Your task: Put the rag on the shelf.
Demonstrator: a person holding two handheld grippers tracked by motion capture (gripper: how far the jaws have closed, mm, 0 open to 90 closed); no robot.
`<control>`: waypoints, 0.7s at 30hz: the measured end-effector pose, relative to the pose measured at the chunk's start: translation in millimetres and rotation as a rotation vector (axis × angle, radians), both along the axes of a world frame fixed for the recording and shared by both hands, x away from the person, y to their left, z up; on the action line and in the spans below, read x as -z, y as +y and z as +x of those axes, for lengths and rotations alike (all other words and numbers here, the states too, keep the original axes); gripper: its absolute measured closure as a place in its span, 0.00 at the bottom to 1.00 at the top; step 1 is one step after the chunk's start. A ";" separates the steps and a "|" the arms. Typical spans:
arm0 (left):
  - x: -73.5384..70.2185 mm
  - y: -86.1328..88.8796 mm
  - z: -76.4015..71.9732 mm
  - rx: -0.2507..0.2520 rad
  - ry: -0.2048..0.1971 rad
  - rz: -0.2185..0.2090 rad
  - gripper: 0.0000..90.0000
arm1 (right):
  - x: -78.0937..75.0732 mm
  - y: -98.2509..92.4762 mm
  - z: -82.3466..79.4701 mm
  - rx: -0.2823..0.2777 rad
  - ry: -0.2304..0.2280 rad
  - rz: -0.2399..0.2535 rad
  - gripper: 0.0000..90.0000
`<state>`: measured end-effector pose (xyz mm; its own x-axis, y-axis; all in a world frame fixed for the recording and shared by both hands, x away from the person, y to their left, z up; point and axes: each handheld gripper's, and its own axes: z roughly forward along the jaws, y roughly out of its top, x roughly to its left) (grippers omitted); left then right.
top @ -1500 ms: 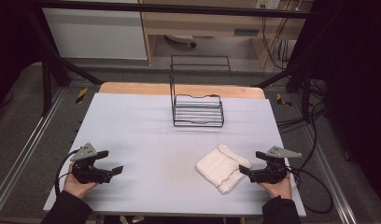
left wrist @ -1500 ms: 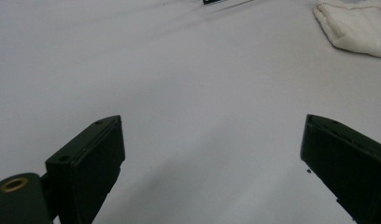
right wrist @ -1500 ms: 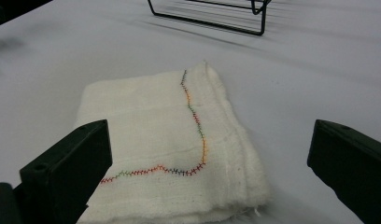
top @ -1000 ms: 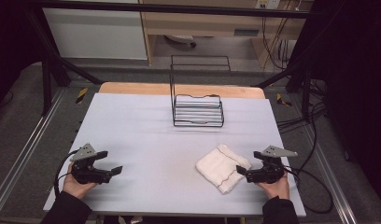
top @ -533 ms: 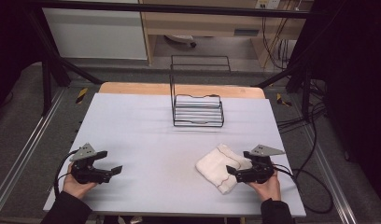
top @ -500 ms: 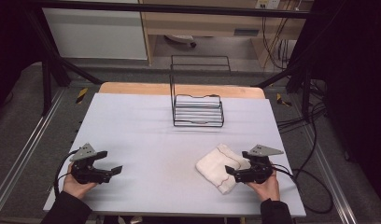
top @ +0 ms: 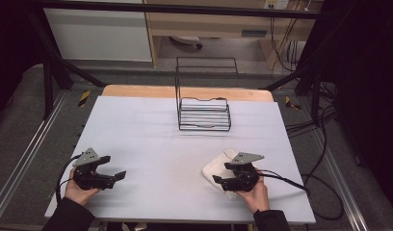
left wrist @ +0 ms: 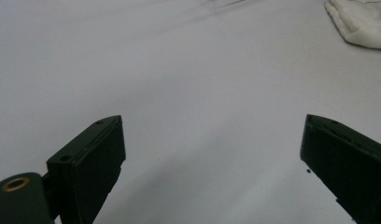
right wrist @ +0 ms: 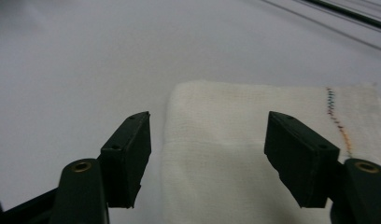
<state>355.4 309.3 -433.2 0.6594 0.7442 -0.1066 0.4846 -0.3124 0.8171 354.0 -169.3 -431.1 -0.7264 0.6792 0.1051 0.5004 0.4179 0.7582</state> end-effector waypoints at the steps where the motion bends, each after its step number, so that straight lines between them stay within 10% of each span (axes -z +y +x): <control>1: 0.0 -0.1 -0.1 -0.001 0.001 0.000 0.07 | 0.9 3.2 0.0 -0.010 0.003 -0.006 0.42; 21: 0.1 -0.5 -0.2 0.000 0.002 0.009 0.08 | 12.2 30.1 -3.9 -0.035 -0.034 -0.179 0.81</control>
